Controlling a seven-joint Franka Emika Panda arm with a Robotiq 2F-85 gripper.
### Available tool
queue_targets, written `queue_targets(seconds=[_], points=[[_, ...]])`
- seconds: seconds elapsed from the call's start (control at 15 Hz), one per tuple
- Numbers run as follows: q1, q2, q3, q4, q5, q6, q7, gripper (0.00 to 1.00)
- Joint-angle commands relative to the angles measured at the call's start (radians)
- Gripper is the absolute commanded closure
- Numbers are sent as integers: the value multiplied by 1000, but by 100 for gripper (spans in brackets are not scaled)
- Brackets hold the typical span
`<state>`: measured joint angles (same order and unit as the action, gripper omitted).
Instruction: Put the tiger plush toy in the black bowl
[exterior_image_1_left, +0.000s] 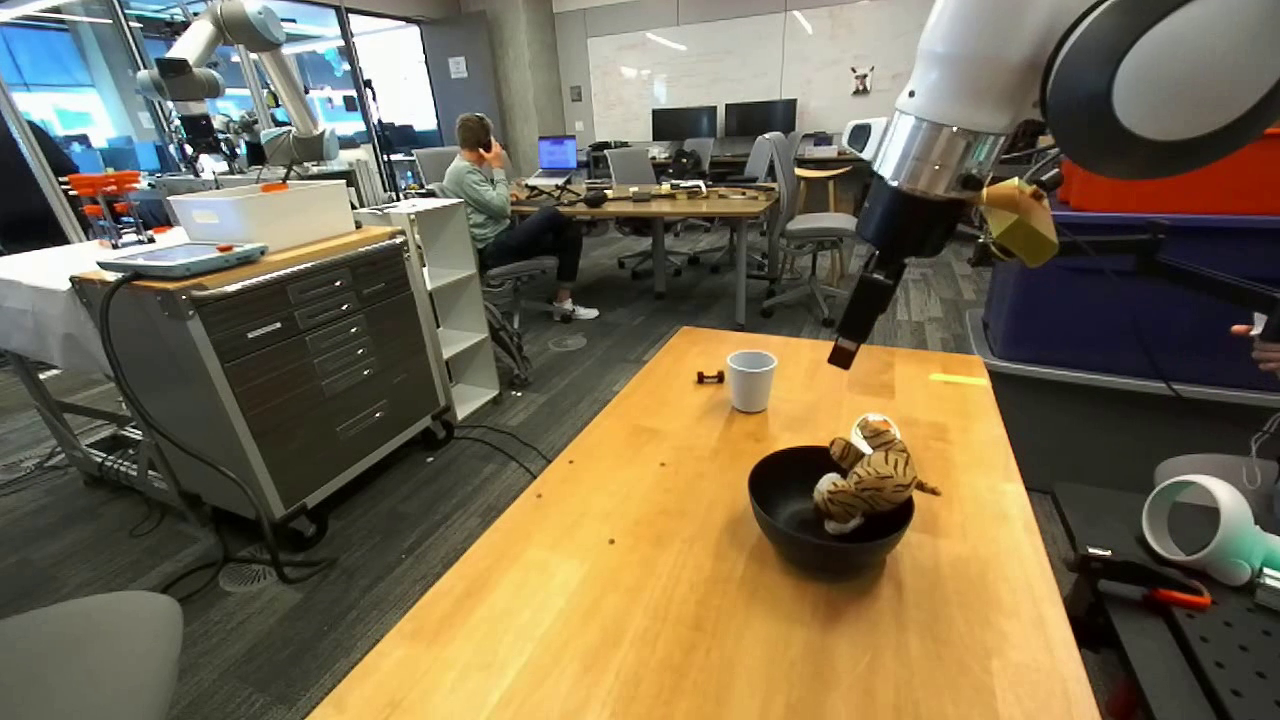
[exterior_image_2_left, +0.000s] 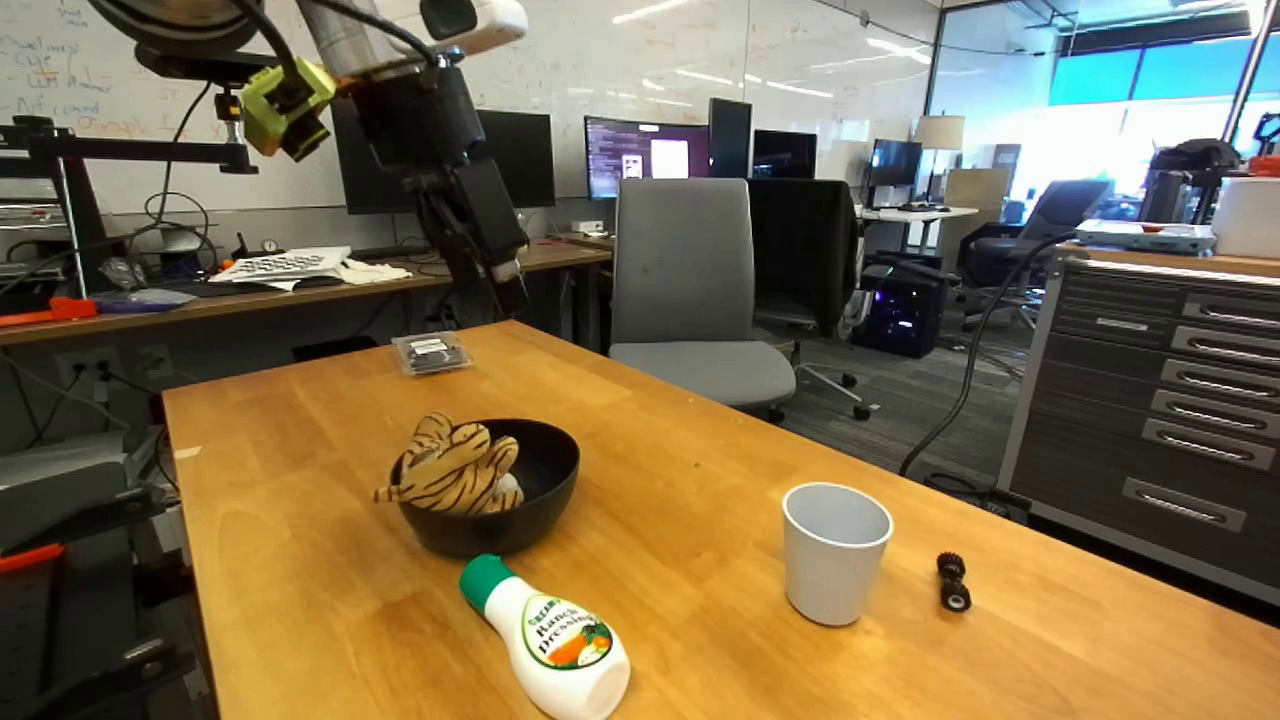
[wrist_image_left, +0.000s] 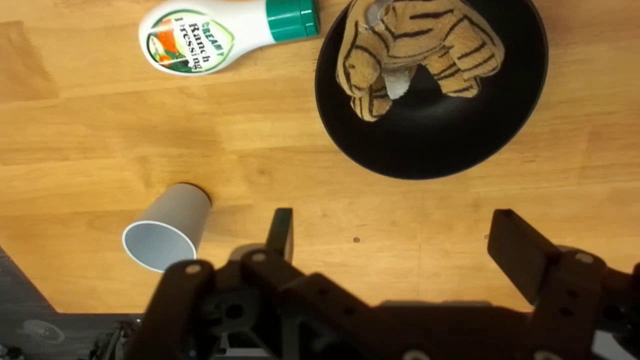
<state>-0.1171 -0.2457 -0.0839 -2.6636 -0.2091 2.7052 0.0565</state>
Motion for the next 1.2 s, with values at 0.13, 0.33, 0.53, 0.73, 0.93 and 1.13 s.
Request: queue_targets(seconds=[0.13,0.33,0.53,0.73,0.93,1.13], points=[[36,-219,-2,-68,62,-95,-99,0],[45,-290,-3,-82,75,-140,-127,0],[43,-340,0,-87,78,-202,-128,0],[26,-303,11,-73,60,-185,-105,0],[26,-312,10,-78,63,-189,-108,0],[27,-312,10,-80,65,-189,-110,0]])
